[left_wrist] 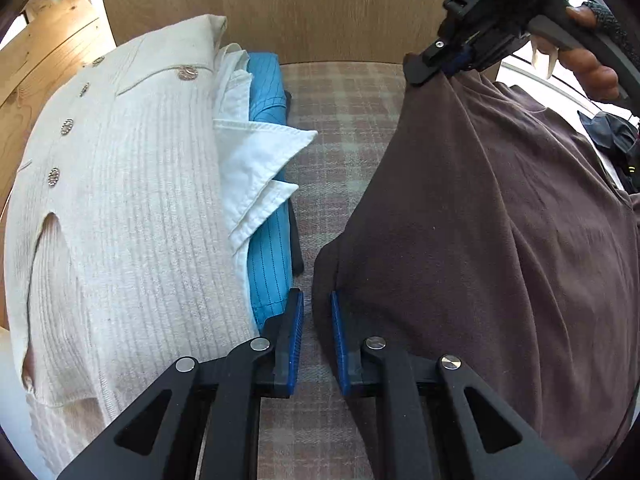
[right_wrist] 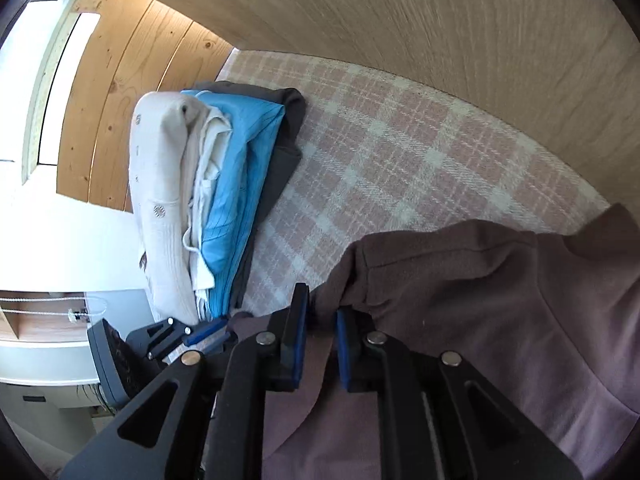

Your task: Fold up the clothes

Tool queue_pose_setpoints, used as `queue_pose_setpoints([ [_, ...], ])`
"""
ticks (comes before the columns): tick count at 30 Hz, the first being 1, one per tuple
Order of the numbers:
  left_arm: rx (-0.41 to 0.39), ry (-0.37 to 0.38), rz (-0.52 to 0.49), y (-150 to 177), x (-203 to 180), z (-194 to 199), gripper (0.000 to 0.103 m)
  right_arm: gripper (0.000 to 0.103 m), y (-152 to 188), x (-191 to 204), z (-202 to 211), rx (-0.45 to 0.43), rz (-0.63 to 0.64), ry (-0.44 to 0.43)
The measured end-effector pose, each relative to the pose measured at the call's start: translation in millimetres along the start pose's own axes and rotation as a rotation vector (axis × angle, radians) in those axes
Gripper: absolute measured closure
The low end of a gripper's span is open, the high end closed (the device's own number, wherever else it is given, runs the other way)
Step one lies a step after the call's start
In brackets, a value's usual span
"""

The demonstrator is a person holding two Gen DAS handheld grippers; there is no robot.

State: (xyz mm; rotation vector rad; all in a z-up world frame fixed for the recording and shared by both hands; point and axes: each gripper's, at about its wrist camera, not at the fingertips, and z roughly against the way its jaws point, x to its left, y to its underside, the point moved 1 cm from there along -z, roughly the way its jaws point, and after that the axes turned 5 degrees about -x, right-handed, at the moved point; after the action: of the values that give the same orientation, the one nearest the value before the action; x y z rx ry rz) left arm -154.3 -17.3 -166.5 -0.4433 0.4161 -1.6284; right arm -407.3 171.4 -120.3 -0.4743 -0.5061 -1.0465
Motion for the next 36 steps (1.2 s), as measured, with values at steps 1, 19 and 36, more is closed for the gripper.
queue_pose_setpoints([
  [1, -0.017, -0.003, 0.008, -1.1, -1.4, 7.8, 0.088, 0.08, 2.0, 1.6, 8.5, -0.021, 0.007, -0.01],
  [19, -0.045, -0.02, -0.087, -32.7, -29.2, -35.0, 0.062, 0.097, 45.2, -51.5, 17.2, -0.097, 0.18, 0.464],
  [36, -0.054, 0.089, -0.188, -12.9, -48.7, 18.5, 0.075, 0.092, 96.7, -4.5, 16.7, -0.136, 0.456, 0.668],
])
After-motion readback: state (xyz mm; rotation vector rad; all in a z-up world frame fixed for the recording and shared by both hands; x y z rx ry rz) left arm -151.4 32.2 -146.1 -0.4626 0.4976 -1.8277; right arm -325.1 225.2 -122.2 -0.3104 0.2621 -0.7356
